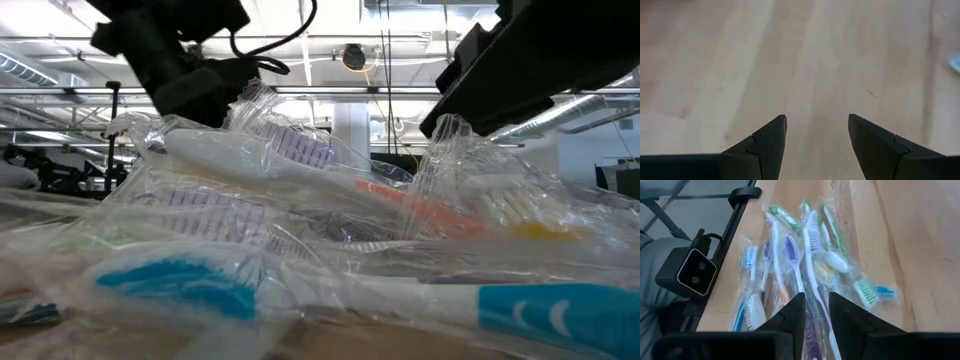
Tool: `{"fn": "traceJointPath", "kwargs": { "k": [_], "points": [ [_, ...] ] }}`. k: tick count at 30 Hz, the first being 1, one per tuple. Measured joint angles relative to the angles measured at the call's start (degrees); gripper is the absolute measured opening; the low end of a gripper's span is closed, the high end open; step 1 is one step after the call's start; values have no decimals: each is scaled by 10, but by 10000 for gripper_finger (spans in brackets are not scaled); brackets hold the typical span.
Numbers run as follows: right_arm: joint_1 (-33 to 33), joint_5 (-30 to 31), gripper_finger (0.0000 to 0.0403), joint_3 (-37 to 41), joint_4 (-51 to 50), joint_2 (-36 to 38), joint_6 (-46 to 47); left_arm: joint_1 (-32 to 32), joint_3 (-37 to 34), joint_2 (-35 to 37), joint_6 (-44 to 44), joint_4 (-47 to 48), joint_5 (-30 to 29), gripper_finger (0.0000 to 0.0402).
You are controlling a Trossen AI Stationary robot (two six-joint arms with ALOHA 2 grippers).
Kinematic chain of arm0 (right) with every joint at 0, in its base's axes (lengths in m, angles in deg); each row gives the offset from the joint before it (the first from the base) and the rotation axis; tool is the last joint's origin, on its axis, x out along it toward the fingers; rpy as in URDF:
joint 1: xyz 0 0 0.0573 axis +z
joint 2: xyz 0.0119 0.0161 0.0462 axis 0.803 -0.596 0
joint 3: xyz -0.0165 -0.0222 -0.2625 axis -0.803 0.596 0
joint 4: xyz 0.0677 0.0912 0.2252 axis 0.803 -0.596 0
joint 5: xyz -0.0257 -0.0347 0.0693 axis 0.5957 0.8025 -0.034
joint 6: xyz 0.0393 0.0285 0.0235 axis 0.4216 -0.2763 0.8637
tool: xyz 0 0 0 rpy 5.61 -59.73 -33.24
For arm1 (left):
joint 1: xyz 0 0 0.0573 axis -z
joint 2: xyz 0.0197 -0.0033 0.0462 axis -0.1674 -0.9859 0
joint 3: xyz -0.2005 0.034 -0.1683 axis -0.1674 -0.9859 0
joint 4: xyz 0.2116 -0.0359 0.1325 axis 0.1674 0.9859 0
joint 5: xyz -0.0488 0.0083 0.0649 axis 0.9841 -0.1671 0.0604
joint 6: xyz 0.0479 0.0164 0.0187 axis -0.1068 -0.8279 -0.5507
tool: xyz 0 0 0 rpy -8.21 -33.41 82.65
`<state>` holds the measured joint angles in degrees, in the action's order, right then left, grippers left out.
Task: Pick & Place Toothbrushes
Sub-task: Put the purple toothbrush into the black basket
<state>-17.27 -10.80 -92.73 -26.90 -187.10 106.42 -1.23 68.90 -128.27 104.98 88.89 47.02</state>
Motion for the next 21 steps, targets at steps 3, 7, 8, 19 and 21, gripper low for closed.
{"fn": "traceJointPath", "kwargs": {
  "k": [3,7,8,19,21],
  "points": [
    [0,0,82,0,0,-10,4,33,-8,0,31,-1,-21,214],
    [-1,0,93,0,5,-32,9,72,-14,0,56,-1,-58,214],
    [-2,-1,95,0,5,-37,9,80,-14,0,62,-1,-65,214],
    [-5,1,67,0,7,-58,4,116,-14,0,68,-19,-105,214],
    [-5,0,42,0,7,-59,1,116,-14,0,68,-20,-106,214]
  ]
}}
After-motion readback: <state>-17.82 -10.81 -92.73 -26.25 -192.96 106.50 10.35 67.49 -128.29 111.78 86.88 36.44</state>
